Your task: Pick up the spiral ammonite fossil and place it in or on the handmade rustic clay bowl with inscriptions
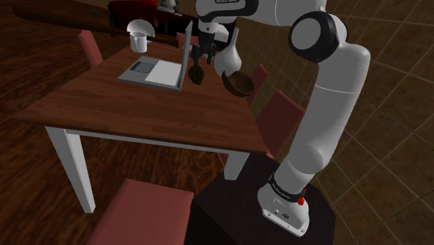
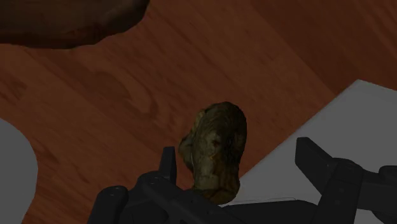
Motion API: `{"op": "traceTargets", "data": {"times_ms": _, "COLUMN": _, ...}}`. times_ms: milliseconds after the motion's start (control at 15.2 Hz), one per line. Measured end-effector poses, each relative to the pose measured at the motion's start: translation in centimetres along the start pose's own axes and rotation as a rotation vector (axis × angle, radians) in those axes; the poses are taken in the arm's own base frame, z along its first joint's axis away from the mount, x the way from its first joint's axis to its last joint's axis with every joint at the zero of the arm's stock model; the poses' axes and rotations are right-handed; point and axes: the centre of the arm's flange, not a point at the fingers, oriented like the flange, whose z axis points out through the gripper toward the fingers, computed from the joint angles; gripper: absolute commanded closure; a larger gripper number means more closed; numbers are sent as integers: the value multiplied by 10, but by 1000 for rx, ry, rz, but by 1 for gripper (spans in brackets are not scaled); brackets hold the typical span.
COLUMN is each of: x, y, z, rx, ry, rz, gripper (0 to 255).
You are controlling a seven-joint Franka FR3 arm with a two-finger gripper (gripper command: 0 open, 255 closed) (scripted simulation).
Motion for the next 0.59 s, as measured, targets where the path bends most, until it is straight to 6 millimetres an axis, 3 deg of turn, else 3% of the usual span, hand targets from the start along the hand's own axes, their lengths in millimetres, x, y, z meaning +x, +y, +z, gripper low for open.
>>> {"op": "traceTargets", "data": {"times_ms": 198, "x": 34, "y": 9, "z": 9, "rx": 6, "ry": 3, "rz": 9, "gripper": 0}}
{"op": "traceTargets", "data": {"times_ms": 594, "x": 42, "y": 13, "z": 39, "rx": 7, "ry": 4, "rz": 11, "gripper": 0}}
